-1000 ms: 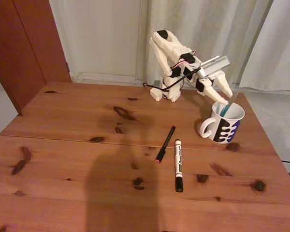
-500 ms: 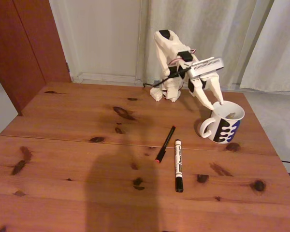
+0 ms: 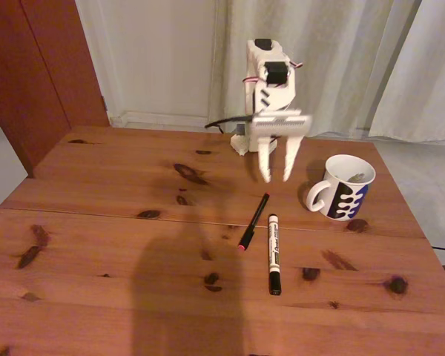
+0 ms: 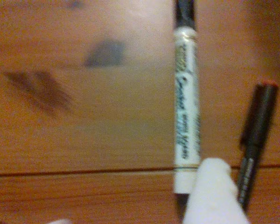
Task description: Clean up the desk and place the pens and markers into the cup
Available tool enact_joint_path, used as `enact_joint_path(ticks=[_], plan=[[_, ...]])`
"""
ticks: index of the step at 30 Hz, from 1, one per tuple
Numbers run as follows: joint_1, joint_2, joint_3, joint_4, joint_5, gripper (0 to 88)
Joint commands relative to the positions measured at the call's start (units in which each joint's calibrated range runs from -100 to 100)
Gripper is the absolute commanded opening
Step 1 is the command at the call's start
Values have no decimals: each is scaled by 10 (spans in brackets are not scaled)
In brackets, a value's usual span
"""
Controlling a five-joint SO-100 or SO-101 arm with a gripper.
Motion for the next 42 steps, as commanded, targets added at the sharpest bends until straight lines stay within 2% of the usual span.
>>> enact_joint_path(ticks=[1, 10, 15, 22, 31, 39, 42], plan=[[34, 80, -77, 1, 20, 123], [86, 231, -109, 3, 78, 123], [81, 248, -117, 74, 83, 123], [44, 246, -117, 112, 77, 123], [15, 253, -139, 104, 45, 123], [6, 255, -148, 104, 40, 123], [6, 255, -148, 107, 13, 123]])
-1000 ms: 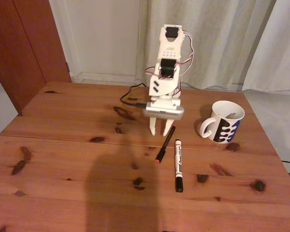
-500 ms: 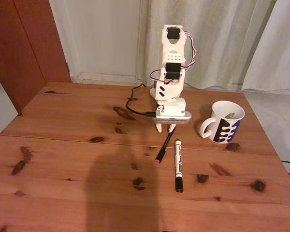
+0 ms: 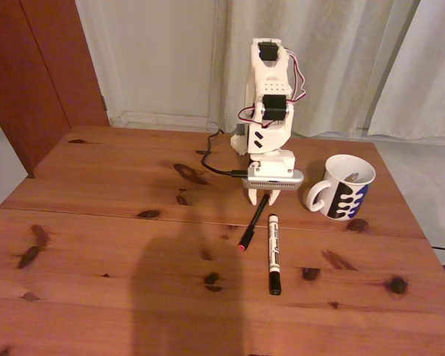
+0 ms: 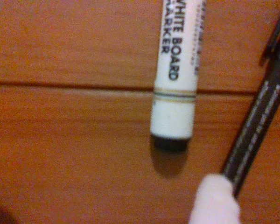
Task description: Clean up the desk and place the pens and markers into the cup
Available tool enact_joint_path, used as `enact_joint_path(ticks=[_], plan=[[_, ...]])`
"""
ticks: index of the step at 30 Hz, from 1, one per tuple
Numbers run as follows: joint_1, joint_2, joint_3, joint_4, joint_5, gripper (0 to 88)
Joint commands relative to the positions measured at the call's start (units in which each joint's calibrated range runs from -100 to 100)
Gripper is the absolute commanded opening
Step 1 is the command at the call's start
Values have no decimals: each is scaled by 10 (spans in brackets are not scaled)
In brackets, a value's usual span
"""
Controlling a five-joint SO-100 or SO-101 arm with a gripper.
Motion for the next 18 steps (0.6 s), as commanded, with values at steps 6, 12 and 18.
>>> enact_joint_path(ticks=[6, 12, 18], plan=[[0, -2, -29, 4, -40, 123], [0, 0, -28, 1, -67, 123], [0, 41, -28, -2, -74, 123]])
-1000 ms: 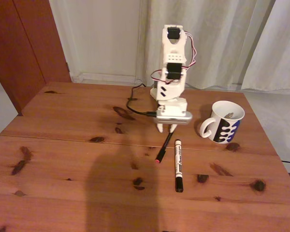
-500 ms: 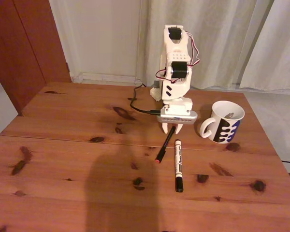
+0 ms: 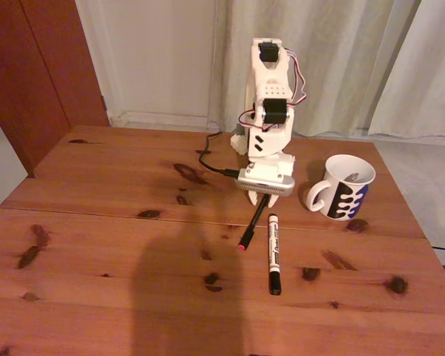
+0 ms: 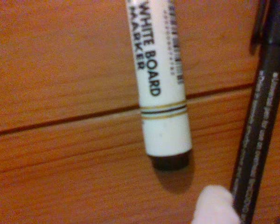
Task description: Clean up the desk and place the pens and markers into the cup
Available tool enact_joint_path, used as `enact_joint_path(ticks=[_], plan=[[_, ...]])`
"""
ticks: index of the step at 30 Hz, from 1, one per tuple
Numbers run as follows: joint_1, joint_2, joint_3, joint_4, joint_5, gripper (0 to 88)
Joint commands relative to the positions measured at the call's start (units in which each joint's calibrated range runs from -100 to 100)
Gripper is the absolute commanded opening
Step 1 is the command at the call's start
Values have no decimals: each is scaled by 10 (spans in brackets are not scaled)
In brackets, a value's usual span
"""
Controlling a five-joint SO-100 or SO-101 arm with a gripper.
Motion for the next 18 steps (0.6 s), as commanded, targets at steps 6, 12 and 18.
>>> enact_joint_path(ticks=[6, 12, 18], plan=[[2, 33, -28, -2, 1, 123], [2, 57, -28, -3, 1, 123], [12, 81, -28, -3, 2, 123]])
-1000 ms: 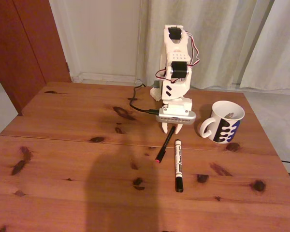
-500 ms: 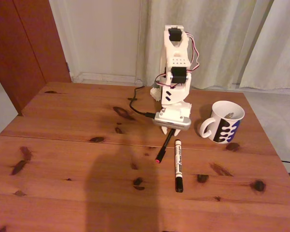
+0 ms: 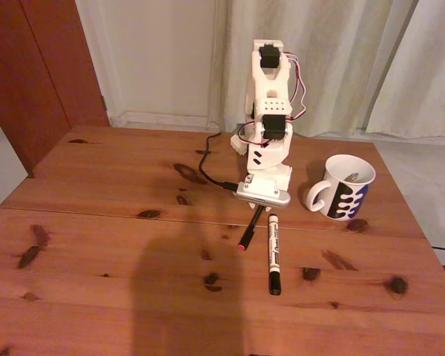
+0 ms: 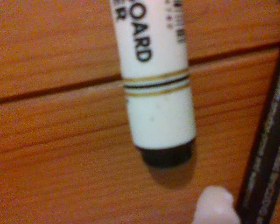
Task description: Clean up the desk and place the pens and markers into the cup
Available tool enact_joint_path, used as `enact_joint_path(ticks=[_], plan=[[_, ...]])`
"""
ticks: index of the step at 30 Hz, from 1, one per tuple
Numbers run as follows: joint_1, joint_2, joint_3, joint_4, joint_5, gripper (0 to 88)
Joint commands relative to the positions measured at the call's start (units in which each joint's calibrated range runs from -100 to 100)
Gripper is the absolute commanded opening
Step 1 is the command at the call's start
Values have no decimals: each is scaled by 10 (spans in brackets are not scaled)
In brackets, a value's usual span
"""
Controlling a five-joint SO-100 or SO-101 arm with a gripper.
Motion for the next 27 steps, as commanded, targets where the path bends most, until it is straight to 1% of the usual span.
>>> enact_joint_path(ticks=[1, 3, 6, 11, 15, 18, 22, 27], plan=[[10, 8, -23, -3, 3, 121], [11, 12, -27, -4, 3, 93], [11, 9, -27, -4, 3, 0], [11, 2, -33, -5, -1, 8], [12, -60, -39, -42, -3, 8], [20, -114, -39, -92, -4, 8], [25, -191, -35, -169, -23, 8], [38, -287, 26, -295, -42, 7]])
